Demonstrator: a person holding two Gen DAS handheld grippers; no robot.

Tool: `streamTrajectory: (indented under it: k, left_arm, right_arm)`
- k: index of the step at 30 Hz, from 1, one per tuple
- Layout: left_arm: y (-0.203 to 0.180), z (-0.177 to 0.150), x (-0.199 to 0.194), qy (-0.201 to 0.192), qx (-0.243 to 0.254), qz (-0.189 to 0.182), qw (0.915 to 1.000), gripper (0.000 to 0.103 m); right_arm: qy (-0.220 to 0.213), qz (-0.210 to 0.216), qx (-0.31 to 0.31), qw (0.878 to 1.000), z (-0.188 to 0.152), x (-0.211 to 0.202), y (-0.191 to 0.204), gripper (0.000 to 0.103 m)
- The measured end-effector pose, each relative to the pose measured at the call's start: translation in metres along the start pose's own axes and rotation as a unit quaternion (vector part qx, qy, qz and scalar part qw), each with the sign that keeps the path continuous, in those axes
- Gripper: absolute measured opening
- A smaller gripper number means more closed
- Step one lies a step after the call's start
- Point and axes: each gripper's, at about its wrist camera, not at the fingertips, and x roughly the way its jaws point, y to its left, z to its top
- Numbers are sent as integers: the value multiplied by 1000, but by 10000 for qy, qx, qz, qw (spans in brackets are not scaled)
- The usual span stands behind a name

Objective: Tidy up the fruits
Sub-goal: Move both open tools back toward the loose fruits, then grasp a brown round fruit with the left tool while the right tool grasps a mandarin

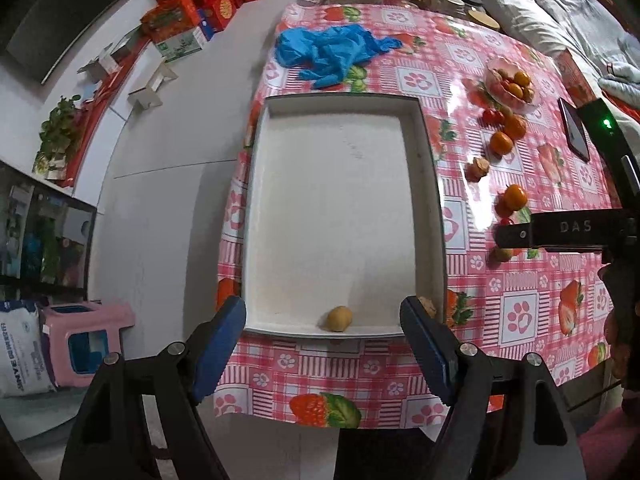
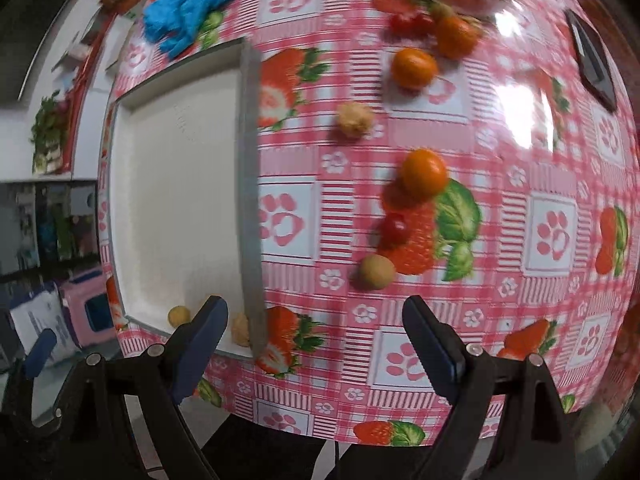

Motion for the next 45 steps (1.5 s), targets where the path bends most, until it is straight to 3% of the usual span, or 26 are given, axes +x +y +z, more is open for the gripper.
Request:
streamTrajectory:
  k: [8, 11, 18, 24, 31, 35, 40, 42, 45]
  left_arm:
    - [-28, 20, 21, 181, 230, -284, 9992, 80]
    - [-49, 32, 31, 282, 618, -382, 9970, 80]
    - [-126, 65, 50, 398, 1755, -600, 9818, 80]
    - [-178, 79, 82, 597, 1849, -758, 9780, 80]
    - [-210, 51, 110, 818, 1965, -701, 9746, 80]
    - [-212, 43, 123, 900, 1738, -661, 9784, 80]
    - [-218, 40, 137, 1062, 1608, -592, 9795, 51]
    - [-220, 38, 141, 1128, 1601, -588, 9789, 31]
    - [-221, 30, 141, 1073, 1641, -655, 9784, 30]
  right_arm:
    - [-176, -131, 1030, 9944, -19, -8, -83, 91]
    - [-142, -174, 1477, 9888, -36, -6, -118, 91]
    - [-49, -309, 2191, 9752, -75, -3, -180, 91]
    - [13, -502, 2086, 9767, -96, -8, -204, 91]
    - [145, -539, 1941, 9794, -110, -6, -227, 91]
    - [204, -568, 1780, 9822, -119, -5, -243, 91]
    - [249, -601, 1585, 9852, -131, 2, -237, 91]
    - [255, -609, 1529, 9860, -134, 4, -226, 91]
    - [242, -627, 1468, 9869, -126, 6, -203, 91]
